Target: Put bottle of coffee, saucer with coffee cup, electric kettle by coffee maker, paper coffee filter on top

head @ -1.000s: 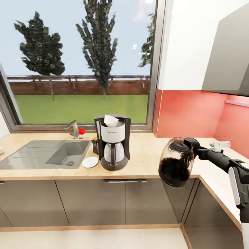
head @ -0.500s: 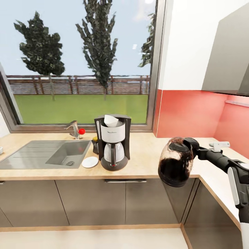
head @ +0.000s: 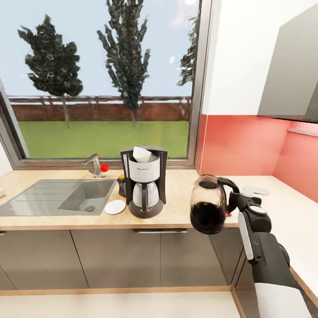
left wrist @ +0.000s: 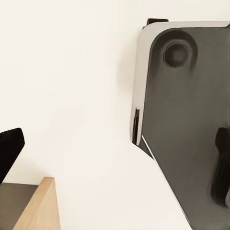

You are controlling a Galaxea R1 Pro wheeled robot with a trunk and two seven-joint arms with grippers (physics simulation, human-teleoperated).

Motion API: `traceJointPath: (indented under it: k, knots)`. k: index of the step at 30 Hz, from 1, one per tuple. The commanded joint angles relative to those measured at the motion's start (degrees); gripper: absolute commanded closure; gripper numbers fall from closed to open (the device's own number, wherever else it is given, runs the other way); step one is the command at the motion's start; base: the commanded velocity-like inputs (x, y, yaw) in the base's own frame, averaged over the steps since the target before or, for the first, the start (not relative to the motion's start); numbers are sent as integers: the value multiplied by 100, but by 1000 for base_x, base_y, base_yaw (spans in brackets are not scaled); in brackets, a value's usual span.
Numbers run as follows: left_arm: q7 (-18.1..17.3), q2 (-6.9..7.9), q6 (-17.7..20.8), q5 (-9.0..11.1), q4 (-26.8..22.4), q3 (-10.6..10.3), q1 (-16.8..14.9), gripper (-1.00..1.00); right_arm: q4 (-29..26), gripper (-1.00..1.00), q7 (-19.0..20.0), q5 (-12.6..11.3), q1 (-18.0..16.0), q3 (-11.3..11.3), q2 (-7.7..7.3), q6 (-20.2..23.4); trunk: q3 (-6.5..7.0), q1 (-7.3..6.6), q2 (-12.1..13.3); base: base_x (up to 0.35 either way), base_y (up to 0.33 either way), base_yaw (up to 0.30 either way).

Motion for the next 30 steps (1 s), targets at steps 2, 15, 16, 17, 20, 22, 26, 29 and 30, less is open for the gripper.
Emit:
traceJointPath:
  k: [2,15,16,17,20,22,26,29,30]
  knots:
    - [-22,1,9,-51,-8,54,0,-100,-29,100,-174,0,-41,123,66,28,-2,2,-5,0,0,0]
    - [-24,-50,8,-63,-30,49,-35,-100,-134,100,-285,-3,-114,489,114,28,-2,2,-5,0,0,-16]
    - [-24,-43,11,-56,-30,58,-35,-100,-131,100,-285,-3,-115,490,119,28,-2,2,-5,65,0,-73]
    - [-25,-43,15,-52,-29,70,-35,-100,-130,100,-285,-1,-114,491,158,28,-2,2,-5,249,0,-35]
    - [-24,-51,18,-57,-30,69,-35,-100,-129,100,-290,3,-113,491,170,28,-2,2,-5,300,0,-14]
    - [-24,-58,18,-57,-30,63,-35,-100,-129,100,-288,5,-112,488,172,28,-2,2,-5,326,0,-3]
    - [-23,-61,10,-58,-28,59,-35,-100,-129,100,-288,6,-115,483,173,28,-2,2,-5,320,0,-1]
    - [-23,-61,8,-64,-23,33,-33,-100,-127,100,-284,6,-115,483,173,28,-2,2,-5,111,0,0]
    - [-27,-61,8,-65,-22,28,-31,-100,-123,100,-283,6,-116,483,173,28,-2,2,-5,28,0,0]
